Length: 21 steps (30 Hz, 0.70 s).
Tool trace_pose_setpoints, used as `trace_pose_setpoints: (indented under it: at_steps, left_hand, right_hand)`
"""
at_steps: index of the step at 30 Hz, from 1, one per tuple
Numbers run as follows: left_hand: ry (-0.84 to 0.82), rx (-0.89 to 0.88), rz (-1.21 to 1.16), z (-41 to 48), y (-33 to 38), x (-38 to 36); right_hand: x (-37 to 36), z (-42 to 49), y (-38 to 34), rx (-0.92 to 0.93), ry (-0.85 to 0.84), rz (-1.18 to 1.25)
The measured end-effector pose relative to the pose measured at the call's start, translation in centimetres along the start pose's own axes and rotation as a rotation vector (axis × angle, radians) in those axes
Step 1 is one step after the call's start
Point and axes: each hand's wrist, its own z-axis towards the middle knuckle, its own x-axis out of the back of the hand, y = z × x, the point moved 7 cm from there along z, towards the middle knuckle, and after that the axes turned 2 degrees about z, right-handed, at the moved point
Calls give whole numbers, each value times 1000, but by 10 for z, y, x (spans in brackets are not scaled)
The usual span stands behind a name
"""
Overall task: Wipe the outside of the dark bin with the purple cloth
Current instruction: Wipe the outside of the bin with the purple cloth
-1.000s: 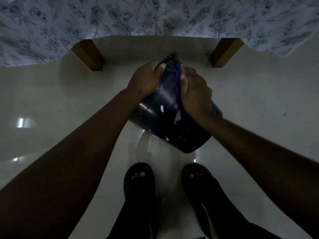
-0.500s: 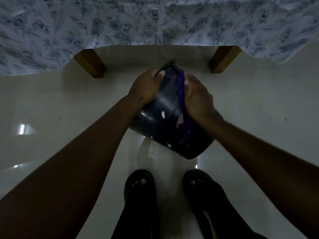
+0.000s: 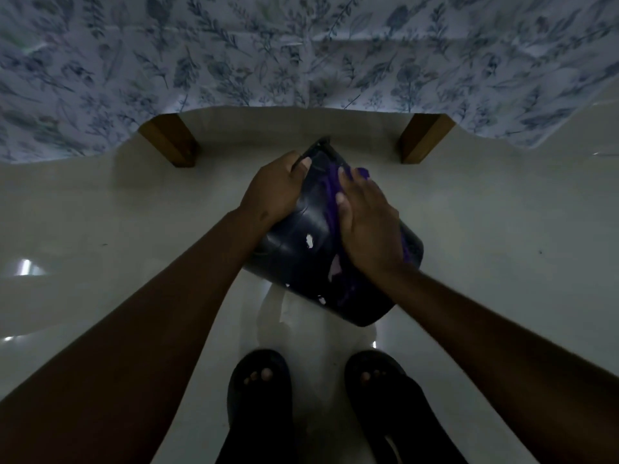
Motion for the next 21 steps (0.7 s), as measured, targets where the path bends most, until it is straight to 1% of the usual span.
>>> trace_pose_setpoints:
  at_steps: [3, 4, 5, 7, 8, 10, 11, 14, 16, 19, 20, 21]
  left_hand:
    - [15, 15, 5, -11, -8, 2]
    - [14, 28, 23, -13, -13, 2]
    - [10, 45, 41, -14, -16, 2]
    - [-1, 68, 59, -11, -19, 1]
    - [-6, 66, 63, -10, -19, 0]
    - [5, 53, 71, -8, -15, -1]
    - [14, 46, 67, -9, -14, -1]
    - [4, 28, 12, -11, -14, 1]
    - [-9, 9, 5, -13, -12, 3]
    - [16, 14, 22, -22, -13, 6]
    - [30, 25, 27, -25, -16, 6]
    - [41, 38, 35, -28, -20, 6]
  right_hand:
    - [-5, 46, 37, -218, -111, 193]
    - [-7, 46, 40, -253, -123, 183]
    - [-8, 36, 36, -246, -102, 124]
    - [-10, -5, 5, -99, -60, -22]
    - [-14, -29, -13, -14, -87, -77]
    - [-21, -64, -30, 86, -155, -113]
    - [-21, -69, -31, 105, -155, -119]
    - [-9, -48, -25, 105, -67, -115]
    - [-5, -14, -8, 42, -36, -45]
    - [-12, 42, 39, -236, -166, 206]
    - [-12, 47, 43, -297, -187, 239]
    - [-12, 42, 41, -320, -183, 207]
